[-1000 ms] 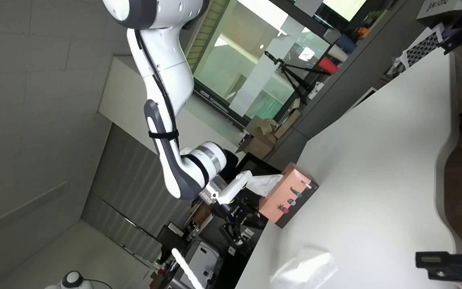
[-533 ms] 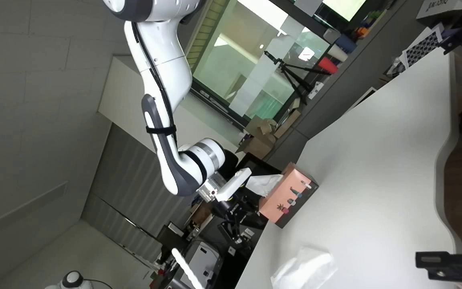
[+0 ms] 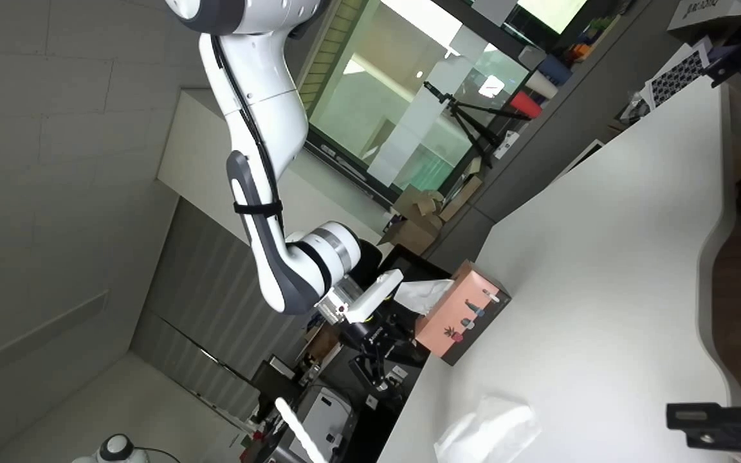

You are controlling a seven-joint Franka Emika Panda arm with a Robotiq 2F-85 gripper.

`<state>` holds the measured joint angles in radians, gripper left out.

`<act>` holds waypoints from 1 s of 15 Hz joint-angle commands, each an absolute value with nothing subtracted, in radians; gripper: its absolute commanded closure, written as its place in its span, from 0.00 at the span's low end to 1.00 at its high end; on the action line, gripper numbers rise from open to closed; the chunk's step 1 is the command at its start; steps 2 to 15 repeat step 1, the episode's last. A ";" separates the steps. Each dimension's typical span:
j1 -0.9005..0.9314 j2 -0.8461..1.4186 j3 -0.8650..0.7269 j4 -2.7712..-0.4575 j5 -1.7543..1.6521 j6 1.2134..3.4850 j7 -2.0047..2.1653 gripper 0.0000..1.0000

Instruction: Place a tissue on the table

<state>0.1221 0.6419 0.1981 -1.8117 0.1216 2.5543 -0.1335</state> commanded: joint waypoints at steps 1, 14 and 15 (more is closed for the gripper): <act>0.120 0.643 0.201 -1.808 0.118 2.551 -0.130 0.00; 0.120 0.643 0.201 -1.808 0.118 2.551 -0.130 0.00; 0.120 0.643 0.201 -1.808 0.118 2.551 -0.130 0.00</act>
